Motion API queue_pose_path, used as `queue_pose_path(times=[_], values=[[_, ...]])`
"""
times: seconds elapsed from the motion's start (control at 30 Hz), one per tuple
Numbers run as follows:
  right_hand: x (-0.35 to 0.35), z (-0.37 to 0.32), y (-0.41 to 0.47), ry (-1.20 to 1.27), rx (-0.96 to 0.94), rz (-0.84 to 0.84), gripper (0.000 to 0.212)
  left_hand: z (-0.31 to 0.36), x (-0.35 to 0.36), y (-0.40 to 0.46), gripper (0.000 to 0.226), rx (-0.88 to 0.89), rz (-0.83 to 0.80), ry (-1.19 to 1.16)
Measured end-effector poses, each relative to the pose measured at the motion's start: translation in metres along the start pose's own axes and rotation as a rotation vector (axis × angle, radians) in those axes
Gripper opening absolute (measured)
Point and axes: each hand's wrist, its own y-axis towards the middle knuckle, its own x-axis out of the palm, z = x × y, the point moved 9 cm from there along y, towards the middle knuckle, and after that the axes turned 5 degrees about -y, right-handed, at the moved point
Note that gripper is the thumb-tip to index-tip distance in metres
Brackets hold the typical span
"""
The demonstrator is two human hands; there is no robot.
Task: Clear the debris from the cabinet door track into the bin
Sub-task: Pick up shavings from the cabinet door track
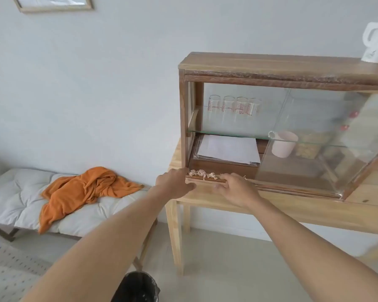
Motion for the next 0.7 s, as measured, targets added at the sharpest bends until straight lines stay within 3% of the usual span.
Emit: queue_pose_path(times=[0.23, 0.43, 0.7], values=[[0.016, -0.004, 0.044, -0.063, -0.021, 0.016, 0.054, -0.001, 0.022, 0.041, 0.055, -0.057, 0.065, -0.051], [0.019, -0.005, 0.057, -0.084, -0.031, 0.151, 0.032, -0.008, 0.026, 0.049, 0.021, -0.050, 0.172, -0.164], [0.014, -0.009, 0.057, -0.066, -0.022, 0.231, 0.035, -0.008, 0.027, 0.047, 0.027, -0.022, 0.182, -0.283]])
